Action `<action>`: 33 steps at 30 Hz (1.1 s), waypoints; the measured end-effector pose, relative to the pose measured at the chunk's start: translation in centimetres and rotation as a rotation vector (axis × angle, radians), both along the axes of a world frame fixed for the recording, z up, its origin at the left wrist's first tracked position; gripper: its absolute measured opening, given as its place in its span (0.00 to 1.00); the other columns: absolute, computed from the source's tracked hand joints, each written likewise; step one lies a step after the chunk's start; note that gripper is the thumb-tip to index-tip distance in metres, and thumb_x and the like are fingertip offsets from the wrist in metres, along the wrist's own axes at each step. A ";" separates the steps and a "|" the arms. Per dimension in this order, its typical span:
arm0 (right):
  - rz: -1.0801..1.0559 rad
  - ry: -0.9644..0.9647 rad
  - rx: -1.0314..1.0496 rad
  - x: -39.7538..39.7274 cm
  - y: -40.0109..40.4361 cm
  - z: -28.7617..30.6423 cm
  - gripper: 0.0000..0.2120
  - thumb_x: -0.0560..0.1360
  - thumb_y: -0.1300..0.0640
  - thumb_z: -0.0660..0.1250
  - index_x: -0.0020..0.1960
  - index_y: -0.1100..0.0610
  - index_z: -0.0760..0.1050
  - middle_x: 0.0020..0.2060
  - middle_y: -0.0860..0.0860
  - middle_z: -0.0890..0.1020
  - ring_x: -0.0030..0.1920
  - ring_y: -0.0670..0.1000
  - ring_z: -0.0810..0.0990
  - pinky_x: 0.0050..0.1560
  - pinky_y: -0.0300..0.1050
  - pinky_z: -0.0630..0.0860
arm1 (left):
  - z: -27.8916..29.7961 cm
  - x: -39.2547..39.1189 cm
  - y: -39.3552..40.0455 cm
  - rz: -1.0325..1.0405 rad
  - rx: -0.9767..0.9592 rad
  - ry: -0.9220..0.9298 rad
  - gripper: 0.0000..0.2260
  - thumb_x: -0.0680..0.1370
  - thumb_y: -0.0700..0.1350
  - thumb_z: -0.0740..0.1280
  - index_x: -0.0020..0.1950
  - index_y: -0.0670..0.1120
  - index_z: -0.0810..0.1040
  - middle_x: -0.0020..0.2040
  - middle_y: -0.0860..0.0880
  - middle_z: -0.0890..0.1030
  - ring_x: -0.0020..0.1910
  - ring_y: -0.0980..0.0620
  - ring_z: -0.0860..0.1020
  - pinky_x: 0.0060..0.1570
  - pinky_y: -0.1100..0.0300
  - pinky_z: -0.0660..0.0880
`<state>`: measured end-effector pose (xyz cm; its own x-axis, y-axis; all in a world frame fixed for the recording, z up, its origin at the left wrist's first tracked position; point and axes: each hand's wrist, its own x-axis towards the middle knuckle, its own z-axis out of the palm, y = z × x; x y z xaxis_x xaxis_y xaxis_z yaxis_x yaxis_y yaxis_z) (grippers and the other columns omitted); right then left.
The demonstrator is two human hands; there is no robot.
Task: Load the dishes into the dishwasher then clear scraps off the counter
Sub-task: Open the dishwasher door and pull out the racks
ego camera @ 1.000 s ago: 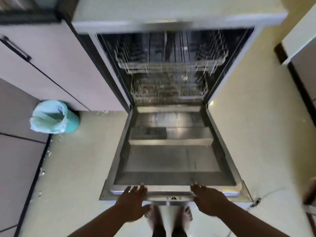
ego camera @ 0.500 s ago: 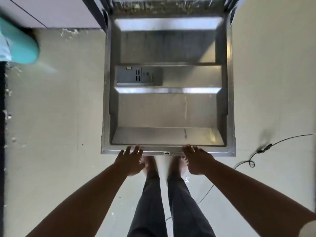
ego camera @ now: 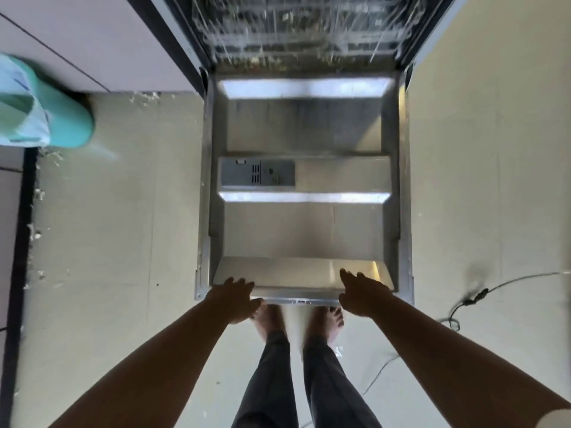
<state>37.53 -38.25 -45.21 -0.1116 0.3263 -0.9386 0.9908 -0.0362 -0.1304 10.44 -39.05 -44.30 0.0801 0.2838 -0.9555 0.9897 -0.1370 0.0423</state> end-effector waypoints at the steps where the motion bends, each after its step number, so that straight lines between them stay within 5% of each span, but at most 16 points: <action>1: -0.014 -0.005 0.029 0.3 1.1 1.3 0.29 0.79 0.54 0.57 0.77 0.56 0.51 0.73 0.57 0.64 0.72 0.58 0.64 0.68 0.53 0.65 | 1.3 -0.1 1.3 -0.001 0.024 0.001 0.29 0.81 0.62 0.50 0.78 0.49 0.54 0.78 0.49 0.55 0.77 0.46 0.53 0.73 0.48 0.56; 8: 0.074 -0.043 0.311 1.5 12.0 7.8 0.31 0.78 0.54 0.56 0.78 0.57 0.50 0.76 0.52 0.60 0.75 0.56 0.57 0.71 0.51 0.63 | 8.2 0.4 14.9 0.025 0.340 -0.055 0.30 0.81 0.62 0.50 0.78 0.48 0.53 0.79 0.48 0.52 0.77 0.44 0.51 0.73 0.47 0.57; 16: 0.022 -0.046 0.664 -1.0 30.4 9.3 0.29 0.76 0.51 0.60 0.74 0.57 0.57 0.72 0.54 0.65 0.70 0.58 0.64 0.66 0.52 0.68 | 9.8 0.7 35.5 -0.102 0.772 -0.100 0.34 0.79 0.61 0.55 0.78 0.45 0.49 0.79 0.43 0.49 0.77 0.40 0.49 0.72 0.45 0.58; 21: -0.053 -0.116 0.761 -2.1 40.3 7.8 0.32 0.78 0.50 0.60 0.77 0.58 0.52 0.75 0.56 0.60 0.73 0.58 0.62 0.66 0.54 0.67 | 8.6 -0.3 43.5 -0.158 0.762 -0.043 0.35 0.80 0.61 0.54 0.79 0.44 0.44 0.79 0.43 0.43 0.77 0.40 0.45 0.74 0.46 0.51; 27: -0.009 -0.173 0.781 -1.5 45.4 3.1 0.34 0.78 0.48 0.59 0.78 0.59 0.49 0.77 0.57 0.55 0.74 0.61 0.57 0.71 0.56 0.61 | 3.3 -1.8 46.8 -0.105 0.769 -0.046 0.38 0.78 0.61 0.60 0.78 0.44 0.46 0.79 0.42 0.47 0.77 0.39 0.49 0.72 0.45 0.54; 33: 0.008 -0.229 0.739 -1.4 45.9 0.1 0.35 0.73 0.43 0.64 0.75 0.56 0.57 0.72 0.59 0.64 0.72 0.61 0.62 0.70 0.54 0.59 | 0.5 -2.0 47.3 -0.100 0.731 -0.065 0.44 0.75 0.64 0.63 0.79 0.46 0.43 0.79 0.44 0.47 0.77 0.40 0.46 0.73 0.44 0.48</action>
<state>36.15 7.64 -45.12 0.0538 0.8772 -0.4772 0.9959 -0.0121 0.0899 8.39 8.23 -43.77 0.1890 0.8343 -0.5179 0.9696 -0.2420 -0.0359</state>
